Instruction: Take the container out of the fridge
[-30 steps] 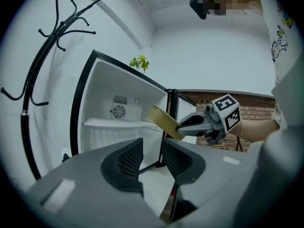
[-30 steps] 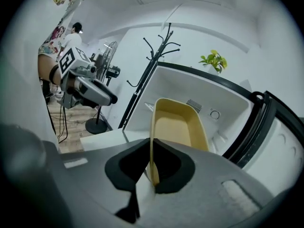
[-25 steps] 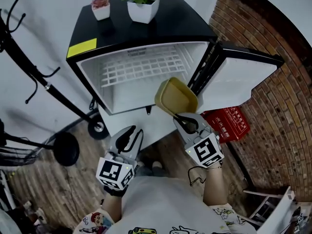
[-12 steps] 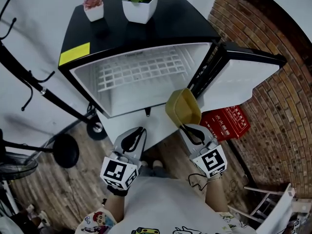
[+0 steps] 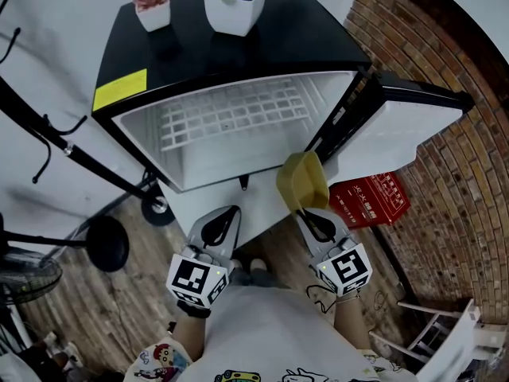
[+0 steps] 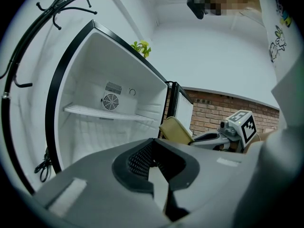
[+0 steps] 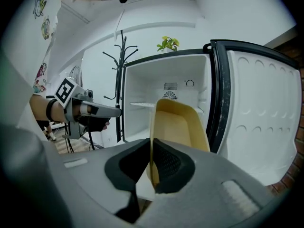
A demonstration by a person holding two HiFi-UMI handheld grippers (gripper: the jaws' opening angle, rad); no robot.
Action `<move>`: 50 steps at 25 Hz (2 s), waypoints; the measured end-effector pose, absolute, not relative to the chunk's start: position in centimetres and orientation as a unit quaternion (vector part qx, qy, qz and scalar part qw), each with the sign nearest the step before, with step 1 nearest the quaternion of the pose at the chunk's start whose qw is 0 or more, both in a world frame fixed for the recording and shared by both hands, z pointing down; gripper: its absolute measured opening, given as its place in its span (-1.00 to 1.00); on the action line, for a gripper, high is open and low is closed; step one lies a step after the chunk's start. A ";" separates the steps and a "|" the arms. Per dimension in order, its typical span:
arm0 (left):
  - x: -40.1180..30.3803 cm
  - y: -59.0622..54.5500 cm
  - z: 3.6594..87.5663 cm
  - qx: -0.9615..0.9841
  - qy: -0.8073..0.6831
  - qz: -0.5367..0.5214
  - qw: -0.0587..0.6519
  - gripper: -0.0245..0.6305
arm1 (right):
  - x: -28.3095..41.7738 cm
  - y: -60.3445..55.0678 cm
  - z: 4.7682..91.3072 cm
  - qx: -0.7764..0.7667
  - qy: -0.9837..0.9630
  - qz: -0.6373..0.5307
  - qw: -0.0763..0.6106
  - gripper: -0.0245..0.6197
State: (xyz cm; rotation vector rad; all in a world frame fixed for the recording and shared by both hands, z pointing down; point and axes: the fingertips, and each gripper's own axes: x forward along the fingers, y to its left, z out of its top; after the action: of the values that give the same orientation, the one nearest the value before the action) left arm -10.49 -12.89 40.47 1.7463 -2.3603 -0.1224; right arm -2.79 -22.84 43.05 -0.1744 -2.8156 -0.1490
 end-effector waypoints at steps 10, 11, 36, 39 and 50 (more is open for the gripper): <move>-10.7 -11.7 41.9 0.575 -0.809 -0.034 0.114 -0.89 | -2.4 -23.0 44.1 -0.052 -0.987 -0.014 0.151 -0.87; -10.6 -11.6 42.1 0.575 -0.809 -0.034 0.115 -0.89 | -2.4 -23.1 44.1 -0.051 -0.987 -0.014 0.150 -0.87; -10.5 -11.2 42.2 0.566 -0.815 -0.027 0.118 -0.89 | -2.7 -23.3 43.6 -0.059 -0.989 0.007 0.134 -0.87; -10.6 -11.1 42.3 0.565 -0.816 -0.027 0.118 -0.89 | -2.7 -23.3 43.4 -0.059 -0.990 0.009 0.130 -0.87; -11.3 -10.0 42.4 0.557 -0.823 -0.025 0.107 -0.89 | -3.0 -22.9 42.7 -0.066 -0.991 0.021 0.117 -0.87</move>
State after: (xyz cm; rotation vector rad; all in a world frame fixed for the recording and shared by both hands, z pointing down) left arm -11.27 -9.96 42.41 1.6386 -2.4239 -0.0721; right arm -3.02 -22.86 42.73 -0.1939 -2.8990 0.0617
